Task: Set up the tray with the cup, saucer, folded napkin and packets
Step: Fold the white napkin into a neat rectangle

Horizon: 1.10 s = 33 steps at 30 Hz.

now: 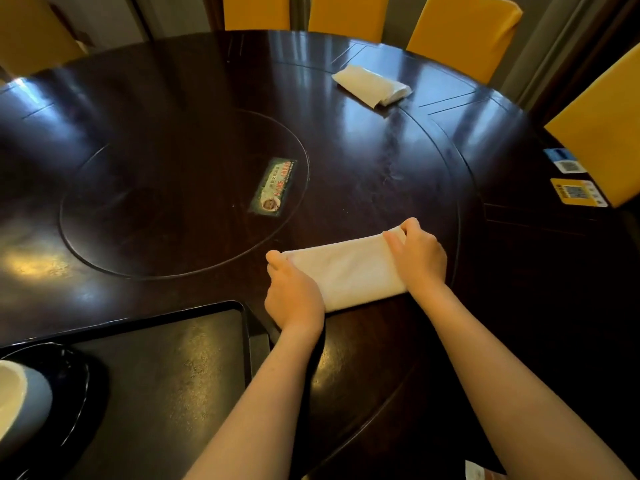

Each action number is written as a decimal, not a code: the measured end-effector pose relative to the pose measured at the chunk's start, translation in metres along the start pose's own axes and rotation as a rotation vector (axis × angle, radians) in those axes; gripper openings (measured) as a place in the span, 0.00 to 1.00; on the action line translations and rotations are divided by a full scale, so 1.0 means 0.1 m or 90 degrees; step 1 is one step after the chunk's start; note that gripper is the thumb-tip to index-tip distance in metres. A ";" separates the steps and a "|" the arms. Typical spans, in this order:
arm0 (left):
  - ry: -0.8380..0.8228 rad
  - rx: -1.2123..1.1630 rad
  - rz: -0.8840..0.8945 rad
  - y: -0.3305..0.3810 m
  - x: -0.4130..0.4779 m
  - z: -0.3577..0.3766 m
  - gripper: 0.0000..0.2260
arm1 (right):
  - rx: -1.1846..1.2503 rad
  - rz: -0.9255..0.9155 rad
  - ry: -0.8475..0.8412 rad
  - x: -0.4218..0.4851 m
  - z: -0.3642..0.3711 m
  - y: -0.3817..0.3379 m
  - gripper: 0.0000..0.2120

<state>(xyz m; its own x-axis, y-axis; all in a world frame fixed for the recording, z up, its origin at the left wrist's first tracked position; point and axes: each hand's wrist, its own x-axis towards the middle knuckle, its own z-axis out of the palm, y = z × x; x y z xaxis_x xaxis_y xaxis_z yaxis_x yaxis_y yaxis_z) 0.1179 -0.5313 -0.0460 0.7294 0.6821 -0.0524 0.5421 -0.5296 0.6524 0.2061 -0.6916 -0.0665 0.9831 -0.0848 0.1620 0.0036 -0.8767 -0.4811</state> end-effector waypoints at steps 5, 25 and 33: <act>0.007 0.098 0.038 -0.01 0.05 0.06 0.11 | -0.100 -0.032 0.074 -0.07 0.08 -0.02 0.15; -0.164 0.284 0.341 -0.13 -0.03 0.40 0.24 | -0.123 -0.401 -0.109 -0.27 0.21 -0.27 0.22; -0.119 0.315 0.322 -0.25 -0.02 0.36 0.26 | -0.243 -0.371 -0.240 -0.14 0.22 0.03 0.28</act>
<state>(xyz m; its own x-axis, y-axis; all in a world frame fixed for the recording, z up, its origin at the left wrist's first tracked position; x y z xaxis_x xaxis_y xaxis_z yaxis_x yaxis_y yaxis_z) 0.1183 -0.5374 -0.0897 0.9755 0.2198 0.0081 0.2130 -0.9532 0.2146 0.1966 -0.6830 -0.0888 0.8384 0.5437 -0.0383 0.5406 -0.8385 -0.0687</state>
